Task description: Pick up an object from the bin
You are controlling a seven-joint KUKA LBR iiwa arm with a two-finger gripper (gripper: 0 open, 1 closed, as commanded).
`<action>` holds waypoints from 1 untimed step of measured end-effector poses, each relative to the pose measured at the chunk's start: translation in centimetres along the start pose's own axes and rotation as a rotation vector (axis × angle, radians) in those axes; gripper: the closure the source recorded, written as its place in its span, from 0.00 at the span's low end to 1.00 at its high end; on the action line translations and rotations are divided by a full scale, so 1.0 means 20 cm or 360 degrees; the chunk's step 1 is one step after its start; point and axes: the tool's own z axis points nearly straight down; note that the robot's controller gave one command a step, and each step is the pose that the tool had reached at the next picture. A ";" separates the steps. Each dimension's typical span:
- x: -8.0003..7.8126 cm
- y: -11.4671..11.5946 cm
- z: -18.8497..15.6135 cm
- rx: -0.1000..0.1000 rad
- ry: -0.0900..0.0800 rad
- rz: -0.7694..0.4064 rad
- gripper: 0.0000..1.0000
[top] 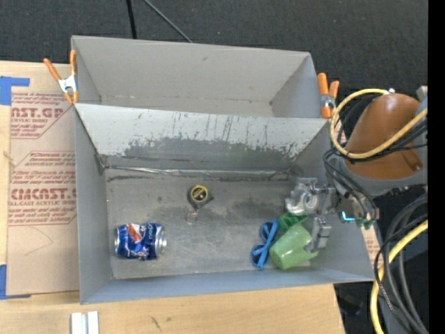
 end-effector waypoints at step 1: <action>0.04 0.07 0.32 -0.0009 -0.0023 0.0463 0.00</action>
Offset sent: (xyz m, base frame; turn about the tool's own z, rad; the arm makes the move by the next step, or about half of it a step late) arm -0.0157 0.0125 -0.0842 0.3105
